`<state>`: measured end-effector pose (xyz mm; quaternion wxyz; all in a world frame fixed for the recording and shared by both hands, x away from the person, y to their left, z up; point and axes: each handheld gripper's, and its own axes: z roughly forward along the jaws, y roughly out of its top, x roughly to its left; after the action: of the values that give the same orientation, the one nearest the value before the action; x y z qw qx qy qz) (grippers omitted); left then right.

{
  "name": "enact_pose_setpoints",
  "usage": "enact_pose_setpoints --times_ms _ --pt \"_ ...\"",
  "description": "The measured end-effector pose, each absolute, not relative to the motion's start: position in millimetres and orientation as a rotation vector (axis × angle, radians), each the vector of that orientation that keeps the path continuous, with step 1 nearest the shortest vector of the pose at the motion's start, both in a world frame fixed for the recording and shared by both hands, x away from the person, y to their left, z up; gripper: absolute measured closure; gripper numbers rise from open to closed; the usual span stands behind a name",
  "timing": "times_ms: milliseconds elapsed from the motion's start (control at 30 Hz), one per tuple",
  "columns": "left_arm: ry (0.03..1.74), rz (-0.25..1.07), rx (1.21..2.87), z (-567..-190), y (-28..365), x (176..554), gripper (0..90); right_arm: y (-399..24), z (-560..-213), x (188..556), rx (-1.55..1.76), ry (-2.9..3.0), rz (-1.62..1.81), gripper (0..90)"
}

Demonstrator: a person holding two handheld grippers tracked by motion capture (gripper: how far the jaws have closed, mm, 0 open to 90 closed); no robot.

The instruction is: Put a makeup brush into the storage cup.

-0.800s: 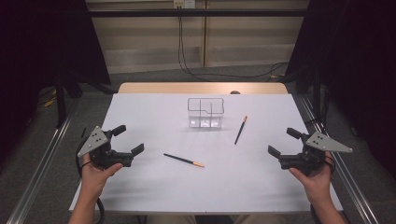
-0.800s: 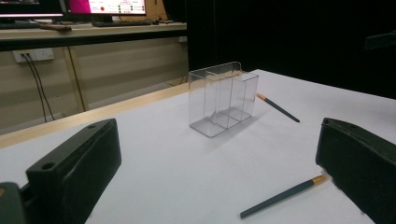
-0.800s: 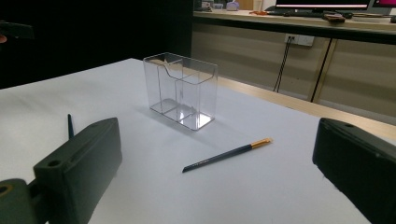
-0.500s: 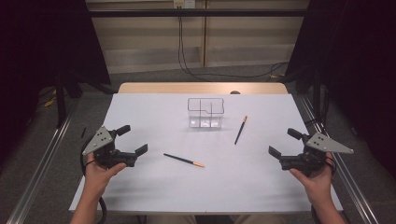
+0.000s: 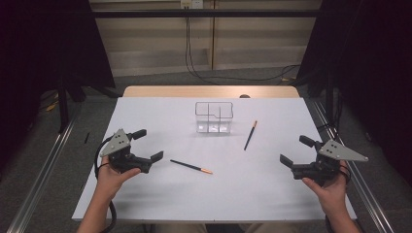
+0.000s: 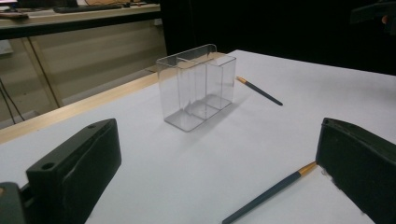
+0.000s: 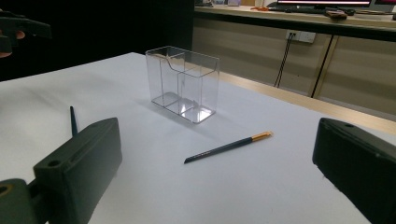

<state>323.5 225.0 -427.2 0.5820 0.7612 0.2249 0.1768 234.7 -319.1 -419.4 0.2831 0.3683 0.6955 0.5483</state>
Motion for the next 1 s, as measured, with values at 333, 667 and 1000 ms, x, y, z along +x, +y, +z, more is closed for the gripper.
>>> enact_pose_setpoints --times_ms 333,667,1000 --pt "0.479 0.359 1.777 -427 203 332 0.1 -323 -420 229 1.001 1.849 1.456 1.0" --pt "0.443 0.322 1.759 -428 183 340 0.1 -326 -420 226 1.006 1.839 1.460 1.0" --pt "0.428 0.278 1.773 -433 170 343 0.1 -323 -420 226 0.991 1.851 1.461 1.1"
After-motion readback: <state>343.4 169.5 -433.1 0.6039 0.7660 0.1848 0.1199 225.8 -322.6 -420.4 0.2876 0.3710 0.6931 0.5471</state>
